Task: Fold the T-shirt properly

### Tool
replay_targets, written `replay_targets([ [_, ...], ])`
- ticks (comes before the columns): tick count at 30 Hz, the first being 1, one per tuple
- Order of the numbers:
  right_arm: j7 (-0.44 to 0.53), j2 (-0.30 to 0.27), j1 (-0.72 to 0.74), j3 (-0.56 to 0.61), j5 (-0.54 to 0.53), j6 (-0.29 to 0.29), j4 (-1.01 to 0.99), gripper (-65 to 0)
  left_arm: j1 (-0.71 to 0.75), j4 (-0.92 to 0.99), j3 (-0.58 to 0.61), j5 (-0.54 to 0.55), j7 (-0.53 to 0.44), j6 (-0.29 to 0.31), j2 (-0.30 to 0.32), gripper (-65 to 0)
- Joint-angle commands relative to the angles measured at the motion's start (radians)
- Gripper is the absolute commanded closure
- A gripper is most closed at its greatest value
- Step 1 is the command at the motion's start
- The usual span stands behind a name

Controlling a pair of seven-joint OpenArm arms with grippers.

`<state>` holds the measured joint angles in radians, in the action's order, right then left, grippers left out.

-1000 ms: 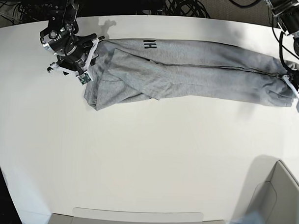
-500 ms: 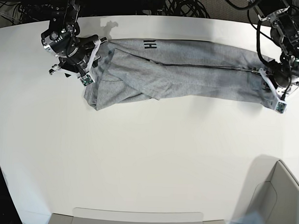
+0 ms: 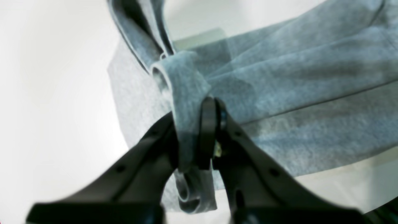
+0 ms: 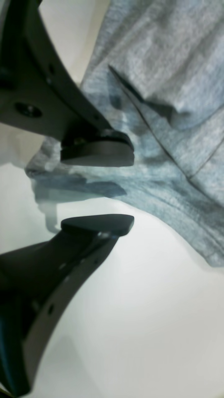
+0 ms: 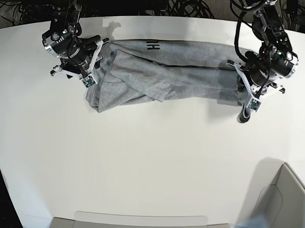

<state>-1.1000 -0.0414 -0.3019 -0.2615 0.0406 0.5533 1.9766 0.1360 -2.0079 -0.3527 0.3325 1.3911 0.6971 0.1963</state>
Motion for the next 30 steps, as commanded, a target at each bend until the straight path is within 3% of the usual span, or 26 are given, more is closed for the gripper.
replay_targets([
  [1, 0.014, -0.004, 0.008, -0.002, -0.006, 0.000, 0.016, -25.4, -0.005, -0.012, 0.004, 0.001, 0.005, 0.001, 0.005, 0.0],
  [19, 0.014, -0.004, 0.008, -0.002, -0.006, 0.000, 0.016, -25.4, 0.058, -0.011, 0.208, 0.001, 0.005, 0.001, -0.042, 0.0],
  [29, 0.014, -0.004, 0.008, -0.002, -0.006, 0.000, 0.016, -25.4, 0.058, -0.007, 0.215, 0.000, 0.005, 0.001, -0.045, -0.3],
  [30, 0.014, -0.004, 0.008, -0.002, -0.006, 0.000, 0.016, -25.4, 0.058, -0.007, 0.215, 0.000, 0.005, 0.001, -0.045, -3.5],
])
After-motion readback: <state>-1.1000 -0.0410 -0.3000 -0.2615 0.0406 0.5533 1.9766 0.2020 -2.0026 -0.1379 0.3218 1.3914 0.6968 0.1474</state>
